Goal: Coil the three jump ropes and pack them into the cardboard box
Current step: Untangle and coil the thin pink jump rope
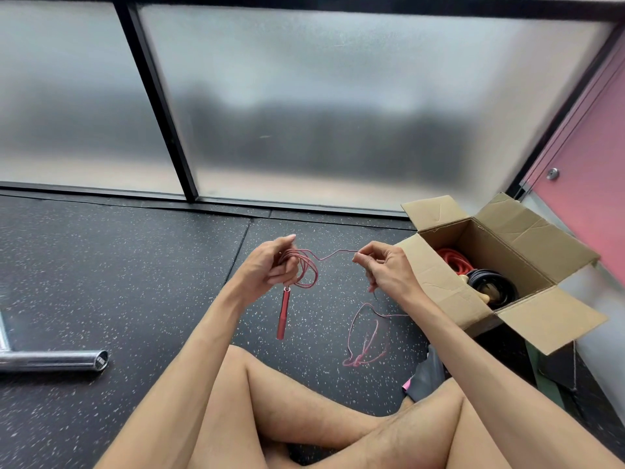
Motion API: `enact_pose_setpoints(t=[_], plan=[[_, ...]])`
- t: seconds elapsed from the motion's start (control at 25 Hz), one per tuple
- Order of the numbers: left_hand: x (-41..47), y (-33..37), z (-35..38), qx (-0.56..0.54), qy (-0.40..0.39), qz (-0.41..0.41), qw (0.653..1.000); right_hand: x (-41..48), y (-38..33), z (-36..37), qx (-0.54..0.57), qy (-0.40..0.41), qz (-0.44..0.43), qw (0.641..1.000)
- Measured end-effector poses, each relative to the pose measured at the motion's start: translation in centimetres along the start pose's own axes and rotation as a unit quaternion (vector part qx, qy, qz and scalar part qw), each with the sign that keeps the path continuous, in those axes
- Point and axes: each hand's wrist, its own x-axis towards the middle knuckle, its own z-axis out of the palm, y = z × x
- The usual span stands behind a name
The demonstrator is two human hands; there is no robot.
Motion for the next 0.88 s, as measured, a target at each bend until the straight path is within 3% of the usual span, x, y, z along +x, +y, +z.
enact_pose_setpoints(t=[0.12, 0.24, 0.44, 0.56, 0.68, 0.76, 0.88], plan=[[0.0, 0.8, 0.5, -0.133, -0.045, 0.008, 0.99, -0.3, 0.3, 1.1, 0.085, -0.044, 0.058, 0.994], [0.0, 1.6, 1.5, -0.241, -0.028, 0.033, 0.97, -0.9, 0.4, 2.4, 0.086, -0.07, 0.075, 0.991], [1.5, 1.7, 3.0, -0.21, 0.044, 0.112, 0.97, -2.3, -0.5, 3.9, 0.009, -0.123, 0.039, 0.992], [2.7, 1.0, 3.4, -0.118, 0.111, 0.176, 0.971, -2.8, -1.6, 4.3, 0.035, -0.148, 0.035, 0.988], [3.2, 0.2, 4.2, 0.092, 0.173, 0.216, 0.957, -2.9, -2.4, 4.3, 0.062, -0.173, 0.06, 0.981], [3.2, -0.5, 4.1, 0.251, 0.211, 0.237, 0.914, -2.9, -2.5, 4.4, 0.05, -0.176, 0.08, 0.98], [3.1, -1.8, 3.1, 0.43, 0.237, 0.267, 0.829, -3.1, -2.5, 4.3, -0.059, -0.133, 0.067, 0.987]])
